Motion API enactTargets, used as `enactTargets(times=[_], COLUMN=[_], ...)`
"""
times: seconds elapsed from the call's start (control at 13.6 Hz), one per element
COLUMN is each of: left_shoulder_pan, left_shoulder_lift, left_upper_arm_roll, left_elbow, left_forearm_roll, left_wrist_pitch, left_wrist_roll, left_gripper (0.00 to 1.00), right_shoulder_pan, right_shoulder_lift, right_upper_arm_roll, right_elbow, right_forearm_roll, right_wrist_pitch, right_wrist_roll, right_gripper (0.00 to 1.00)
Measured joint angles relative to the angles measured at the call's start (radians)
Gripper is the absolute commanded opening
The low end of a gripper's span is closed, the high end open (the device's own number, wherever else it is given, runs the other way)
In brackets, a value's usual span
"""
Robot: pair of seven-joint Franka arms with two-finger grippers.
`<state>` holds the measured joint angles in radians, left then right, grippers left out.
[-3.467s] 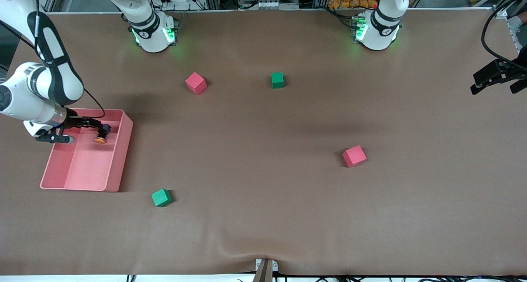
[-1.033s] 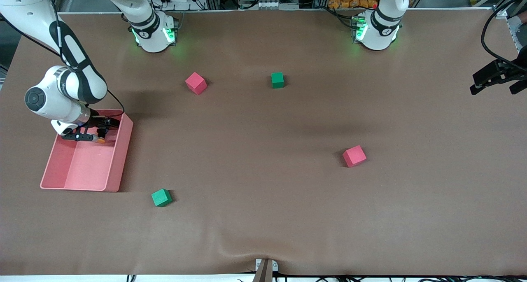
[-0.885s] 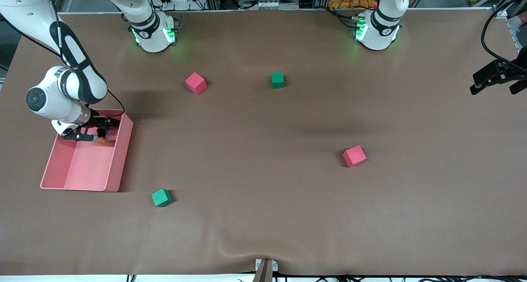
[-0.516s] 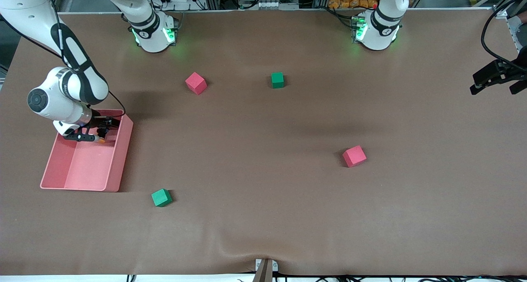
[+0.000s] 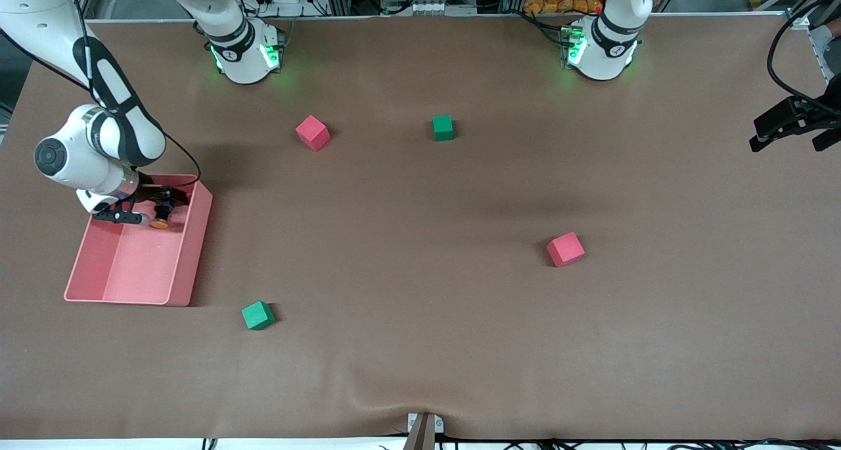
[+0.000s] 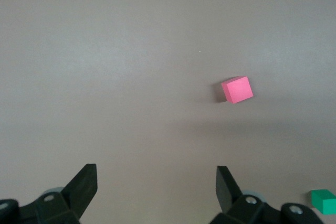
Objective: Place and upright button with both arms
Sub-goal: 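Close the right gripper around the yellow-capped button's black body, then lift the button out of the tray with the right gripper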
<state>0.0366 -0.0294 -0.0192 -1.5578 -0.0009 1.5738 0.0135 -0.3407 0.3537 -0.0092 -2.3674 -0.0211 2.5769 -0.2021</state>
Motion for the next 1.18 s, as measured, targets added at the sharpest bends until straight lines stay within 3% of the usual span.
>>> enactTargets(times=[0.74, 0.81, 0.89, 0.96, 1.18], left_shoulder_pan=[0.0, 0.0, 0.0, 0.0, 0.0], left_shoulder_lift=[0.004, 0.004, 0.004, 0.004, 0.004], left_upper_arm_roll=[0.0, 0.0, 0.0, 0.0, 0.0], left_elbow=[0.0, 0.0, 0.0, 0.0, 0.0], left_forearm_roll=[0.0, 0.0, 0.0, 0.0, 0.0], left_wrist_pitch=[0.0, 0.0, 0.0, 0.0, 0.0], left_wrist_roll=[0.0, 0.0, 0.0, 0.0, 0.0], left_gripper=[1.0, 1.0, 1.0, 1.0, 1.0], right_shoulder_pan=[0.007, 0.009, 0.011, 0.011, 0.013], right_shoulder_lift=[0.0, 0.0, 0.0, -0.001, -0.01], right_upper_arm_roll=[0.01, 0.01, 0.011, 0.01, 0.014], right_elbow=[-0.002, -0.002, -0.002, -0.001, -0.001], right_forearm_roll=[0.0, 0.0, 0.0, -0.001, 0.0], right_wrist_pitch=[-0.002, -0.002, -0.002, -0.002, -0.006], right_wrist_roll=[-0.002, -0.002, -0.002, -0.002, -0.002], right_gripper=[1.0, 0.66, 0.41, 0.31, 0.27])
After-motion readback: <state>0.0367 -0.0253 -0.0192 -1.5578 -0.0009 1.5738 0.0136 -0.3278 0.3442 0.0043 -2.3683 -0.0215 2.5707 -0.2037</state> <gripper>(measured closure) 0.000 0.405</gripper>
